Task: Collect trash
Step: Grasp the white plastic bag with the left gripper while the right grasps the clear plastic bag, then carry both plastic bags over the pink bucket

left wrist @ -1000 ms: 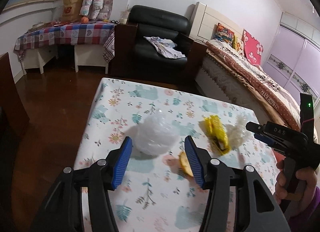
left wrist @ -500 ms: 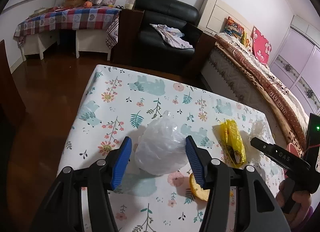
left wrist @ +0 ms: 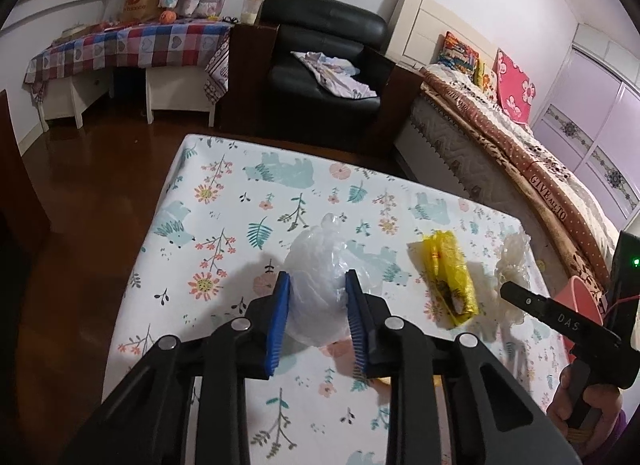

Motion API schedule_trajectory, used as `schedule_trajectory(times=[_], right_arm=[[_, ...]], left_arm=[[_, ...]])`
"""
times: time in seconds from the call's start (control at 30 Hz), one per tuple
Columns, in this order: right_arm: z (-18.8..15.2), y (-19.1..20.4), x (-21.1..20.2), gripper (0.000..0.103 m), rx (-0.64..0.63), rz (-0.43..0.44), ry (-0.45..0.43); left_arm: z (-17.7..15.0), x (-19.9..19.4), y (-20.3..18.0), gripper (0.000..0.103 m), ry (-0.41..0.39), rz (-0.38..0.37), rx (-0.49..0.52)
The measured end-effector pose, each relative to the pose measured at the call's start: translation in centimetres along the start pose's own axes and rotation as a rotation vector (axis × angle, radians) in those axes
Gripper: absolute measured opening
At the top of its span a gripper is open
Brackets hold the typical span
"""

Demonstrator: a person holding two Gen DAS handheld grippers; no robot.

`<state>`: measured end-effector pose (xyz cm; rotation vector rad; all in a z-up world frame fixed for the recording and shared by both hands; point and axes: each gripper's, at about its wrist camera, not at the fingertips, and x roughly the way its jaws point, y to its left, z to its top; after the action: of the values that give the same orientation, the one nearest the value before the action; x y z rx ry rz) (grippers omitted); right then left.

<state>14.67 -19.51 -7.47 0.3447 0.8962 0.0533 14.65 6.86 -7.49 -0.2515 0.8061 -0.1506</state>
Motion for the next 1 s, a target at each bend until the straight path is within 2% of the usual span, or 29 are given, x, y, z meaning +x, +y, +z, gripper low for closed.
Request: schedule_trajectory(times=[0.43,1.0], right_arm=[[-1.1,-2.5,-5.4,0.038,0.004,0.029,-0.046],[-3.7,-4.2,-11.4,0.038,-0.077,-0.028,-0.152]], left_arm=[[-0.2,-4.8,-4.6,0.027,-0.069,-0.076,0.052],[-2.0,-5.9,-12.8,0.027,-0.051,-0.166,0.178]])
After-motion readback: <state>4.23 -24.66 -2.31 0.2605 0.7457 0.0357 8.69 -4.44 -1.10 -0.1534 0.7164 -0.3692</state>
